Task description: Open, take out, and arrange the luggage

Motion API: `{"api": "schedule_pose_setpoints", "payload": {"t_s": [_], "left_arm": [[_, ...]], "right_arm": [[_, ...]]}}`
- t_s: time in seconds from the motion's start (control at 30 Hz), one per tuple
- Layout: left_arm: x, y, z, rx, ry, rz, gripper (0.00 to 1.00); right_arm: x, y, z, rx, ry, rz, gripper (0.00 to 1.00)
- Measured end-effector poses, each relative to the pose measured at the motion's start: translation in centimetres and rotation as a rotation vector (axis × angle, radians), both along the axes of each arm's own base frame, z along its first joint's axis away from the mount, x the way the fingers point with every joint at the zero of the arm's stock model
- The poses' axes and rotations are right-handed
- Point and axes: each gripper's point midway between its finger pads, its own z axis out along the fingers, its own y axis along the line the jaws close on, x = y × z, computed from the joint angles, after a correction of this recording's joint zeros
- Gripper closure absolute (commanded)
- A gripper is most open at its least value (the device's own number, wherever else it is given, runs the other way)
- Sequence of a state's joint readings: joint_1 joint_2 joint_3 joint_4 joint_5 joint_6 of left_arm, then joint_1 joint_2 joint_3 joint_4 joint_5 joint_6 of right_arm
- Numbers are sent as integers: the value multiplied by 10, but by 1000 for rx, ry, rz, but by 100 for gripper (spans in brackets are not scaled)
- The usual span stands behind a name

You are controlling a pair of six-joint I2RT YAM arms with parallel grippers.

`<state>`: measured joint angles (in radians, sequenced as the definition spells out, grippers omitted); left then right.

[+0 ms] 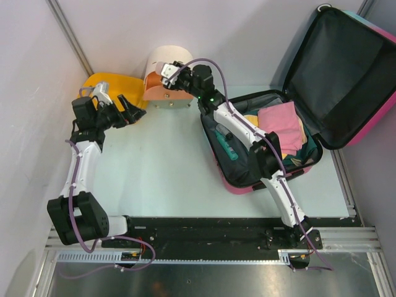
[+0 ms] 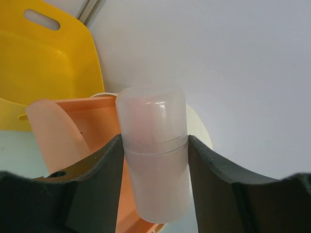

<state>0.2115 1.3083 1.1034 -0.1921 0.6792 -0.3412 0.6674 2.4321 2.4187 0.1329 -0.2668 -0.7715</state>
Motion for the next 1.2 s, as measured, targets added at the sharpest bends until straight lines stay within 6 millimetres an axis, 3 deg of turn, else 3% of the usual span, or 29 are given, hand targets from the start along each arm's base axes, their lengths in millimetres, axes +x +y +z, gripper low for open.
{"api": "schedule_pose_setpoints", "payload": {"t_s": [0.03,0.13,0.23,0.53,0.7,0.87,0.97,1.07,1.2], "left_arm": [[0,1,0,0,-1,1,5],[0,3,0,-2,0,7,5],[1,4,0,-5,-1,13,5],[4,6,1,-8,-7,17,7],[19,9,3,-12,-9,19,8],[34,12,7,-16,-19,20,9],[37,13,6,-17,-19,20,12],[40,13,9,-15,-26,20,24],[49,7,16,-1,-51,9,48]], "right_arm": [[1,2,-5,-4,5,4,35],[3,6,-14,-6,14,6,17],[3,7,-16,0,19,8,9],[2,8,0,51,-7,14,6],[-2,7,12,113,3,24,9],[-8,-8,24,201,116,59,14],[-11,-28,38,264,201,73,15],[-16,-50,49,306,261,67,15],[-28,-72,48,303,314,46,16]]}}
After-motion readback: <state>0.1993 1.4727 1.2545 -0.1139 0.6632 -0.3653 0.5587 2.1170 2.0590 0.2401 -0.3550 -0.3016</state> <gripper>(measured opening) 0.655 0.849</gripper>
